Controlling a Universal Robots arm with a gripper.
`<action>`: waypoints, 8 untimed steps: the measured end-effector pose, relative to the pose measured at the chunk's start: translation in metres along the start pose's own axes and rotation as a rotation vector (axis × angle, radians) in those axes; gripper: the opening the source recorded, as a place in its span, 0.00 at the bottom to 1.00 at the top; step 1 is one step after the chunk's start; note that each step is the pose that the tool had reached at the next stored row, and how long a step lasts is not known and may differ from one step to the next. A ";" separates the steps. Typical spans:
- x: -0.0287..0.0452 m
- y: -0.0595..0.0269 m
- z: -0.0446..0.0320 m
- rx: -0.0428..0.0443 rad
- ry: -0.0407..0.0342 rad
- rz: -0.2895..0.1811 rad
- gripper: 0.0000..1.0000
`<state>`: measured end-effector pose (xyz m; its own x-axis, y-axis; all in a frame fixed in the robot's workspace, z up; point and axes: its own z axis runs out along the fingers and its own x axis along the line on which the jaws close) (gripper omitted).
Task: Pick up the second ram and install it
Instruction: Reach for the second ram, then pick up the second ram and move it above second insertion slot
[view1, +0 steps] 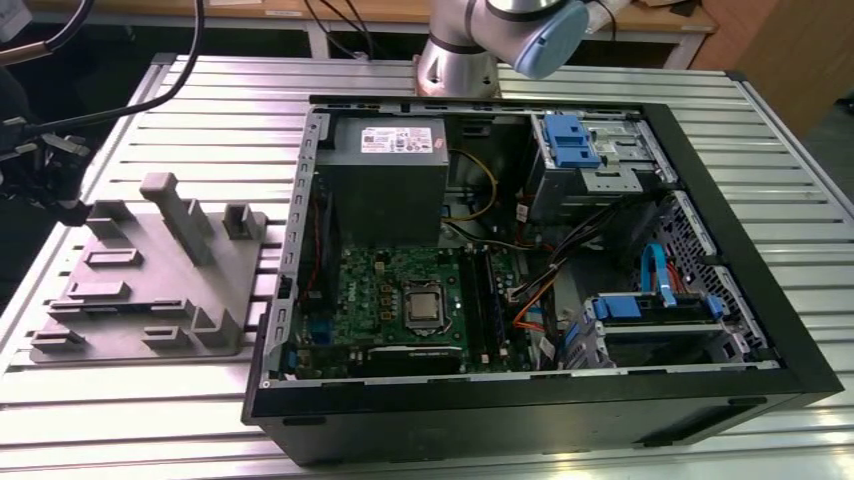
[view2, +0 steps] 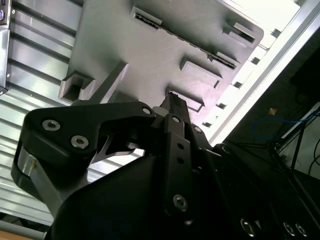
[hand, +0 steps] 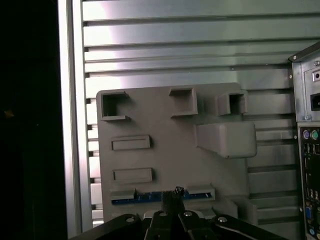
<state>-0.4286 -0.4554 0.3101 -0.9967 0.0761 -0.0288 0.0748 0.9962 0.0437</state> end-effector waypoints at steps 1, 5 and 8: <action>0.0001 -0.0002 0.0007 0.0000 0.0000 0.000 0.10; 0.0001 -0.0007 0.0032 0.0003 0.0003 0.000 0.10; 0.0001 -0.0007 0.0040 0.0002 0.0001 0.000 0.10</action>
<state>-0.4286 -0.4559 0.3061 -0.9967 0.0762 -0.0287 0.0749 0.9962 0.0436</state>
